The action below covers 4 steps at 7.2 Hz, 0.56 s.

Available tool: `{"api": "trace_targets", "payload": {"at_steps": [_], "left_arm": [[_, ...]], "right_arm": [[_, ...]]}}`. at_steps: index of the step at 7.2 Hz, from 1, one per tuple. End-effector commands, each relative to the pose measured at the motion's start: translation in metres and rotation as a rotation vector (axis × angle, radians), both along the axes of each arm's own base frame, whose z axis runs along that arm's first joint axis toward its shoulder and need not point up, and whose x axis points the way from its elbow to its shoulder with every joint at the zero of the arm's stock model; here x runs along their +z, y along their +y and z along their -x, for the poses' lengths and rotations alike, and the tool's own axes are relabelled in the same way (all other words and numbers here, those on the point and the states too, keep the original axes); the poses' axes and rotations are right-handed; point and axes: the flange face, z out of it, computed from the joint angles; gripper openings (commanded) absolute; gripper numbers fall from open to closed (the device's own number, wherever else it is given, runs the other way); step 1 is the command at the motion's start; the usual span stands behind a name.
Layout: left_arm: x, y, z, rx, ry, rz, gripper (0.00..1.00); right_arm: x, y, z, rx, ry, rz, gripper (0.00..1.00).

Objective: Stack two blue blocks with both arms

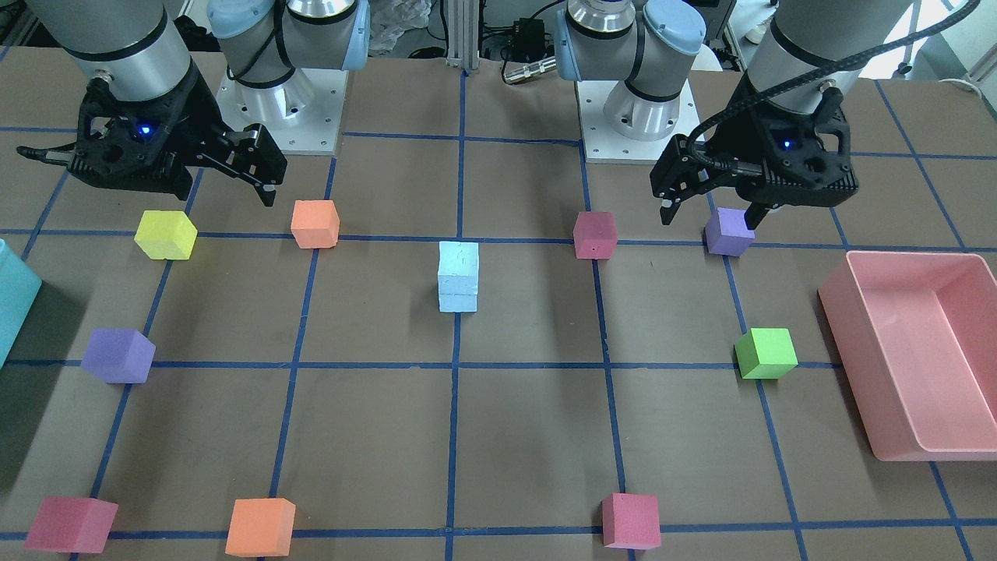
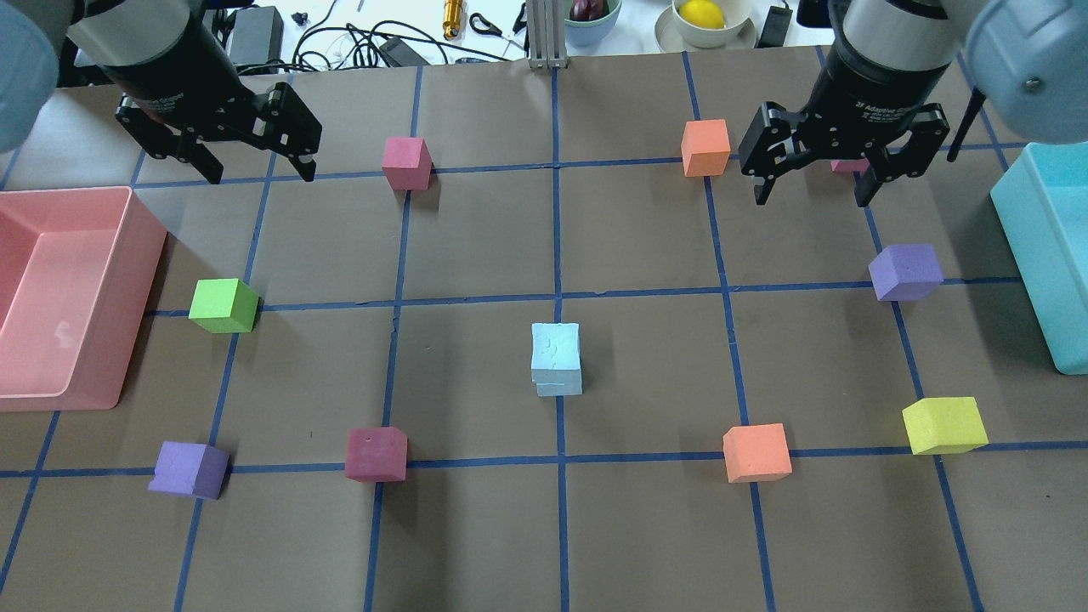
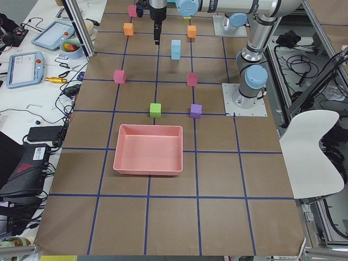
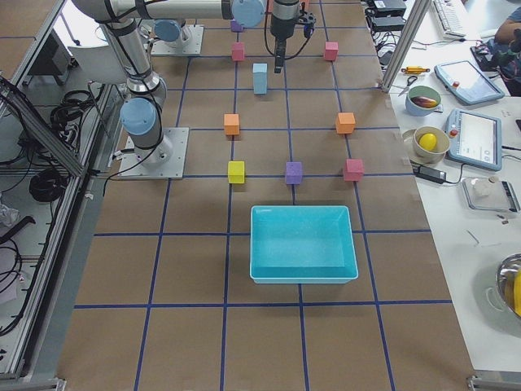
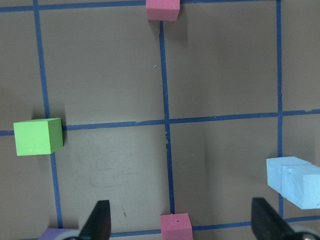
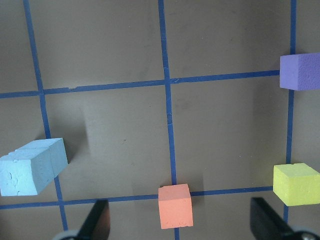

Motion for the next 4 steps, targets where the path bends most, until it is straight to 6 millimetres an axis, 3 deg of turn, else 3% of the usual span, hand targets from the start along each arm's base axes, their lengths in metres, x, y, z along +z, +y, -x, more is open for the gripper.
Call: {"api": "trace_targets", "payload": {"at_steps": [1, 4], "left_arm": [[0.0026, -0.0005, 0.0058, 0.011, -0.013, -0.013, 1.00], [0.0045, 0.0047, 0.0114, 0.017, 0.017, -0.014, 1.00]], "right_arm": [[-0.0004, -0.0005, 0.0010, 0.001, 0.002, -0.001, 1.00], [0.0003, 0.0007, 0.0008, 0.005, 0.000, 0.001, 1.00]]}}
